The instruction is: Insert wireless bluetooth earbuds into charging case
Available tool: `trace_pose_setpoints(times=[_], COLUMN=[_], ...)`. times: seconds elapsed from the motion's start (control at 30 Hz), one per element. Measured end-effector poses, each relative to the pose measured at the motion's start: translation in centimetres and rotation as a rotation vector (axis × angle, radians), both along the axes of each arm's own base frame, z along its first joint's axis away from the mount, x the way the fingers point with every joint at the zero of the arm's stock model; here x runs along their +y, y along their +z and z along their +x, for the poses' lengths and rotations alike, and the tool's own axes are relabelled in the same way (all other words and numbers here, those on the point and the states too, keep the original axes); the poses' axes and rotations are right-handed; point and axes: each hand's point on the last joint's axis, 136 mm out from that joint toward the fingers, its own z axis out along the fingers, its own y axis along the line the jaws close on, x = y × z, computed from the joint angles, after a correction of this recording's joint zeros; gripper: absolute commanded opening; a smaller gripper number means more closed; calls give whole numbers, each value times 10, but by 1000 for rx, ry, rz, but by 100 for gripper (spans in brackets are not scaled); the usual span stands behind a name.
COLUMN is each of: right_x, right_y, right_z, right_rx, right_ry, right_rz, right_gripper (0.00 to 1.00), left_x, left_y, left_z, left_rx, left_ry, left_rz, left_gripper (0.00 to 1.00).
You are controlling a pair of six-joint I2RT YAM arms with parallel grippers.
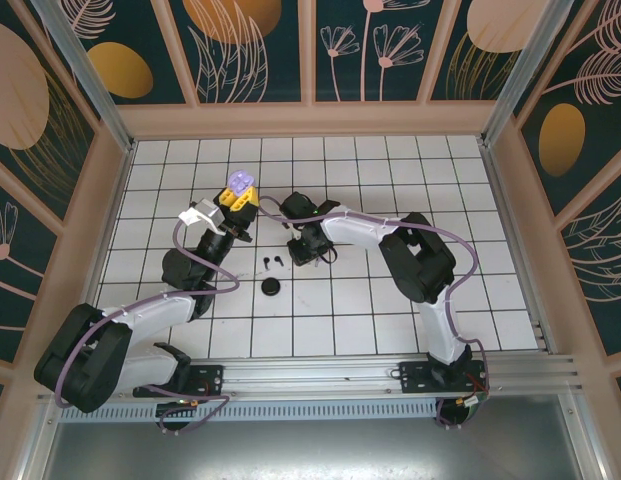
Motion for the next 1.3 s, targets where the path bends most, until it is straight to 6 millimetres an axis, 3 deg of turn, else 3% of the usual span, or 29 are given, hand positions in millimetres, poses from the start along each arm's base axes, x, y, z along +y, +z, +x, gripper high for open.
trace_pose_setpoints(times=[0.83, 1.13, 1.3], right_x=[0, 0, 0], right_y=[0, 0, 1], right_z=[0, 0, 0], right_rx=[-3, -2, -4], right_ry=[3, 4, 4], right_rz=[-3, -3, -1], right_gripper=[31, 24, 15], left_x=[0, 0, 0], left_y=[0, 0, 0], left_z=[0, 0, 0], left_rx=[3, 3, 3], left_ry=[-6, -6, -6], left_rz=[-3, -3, -3], left_gripper=[0, 0, 0])
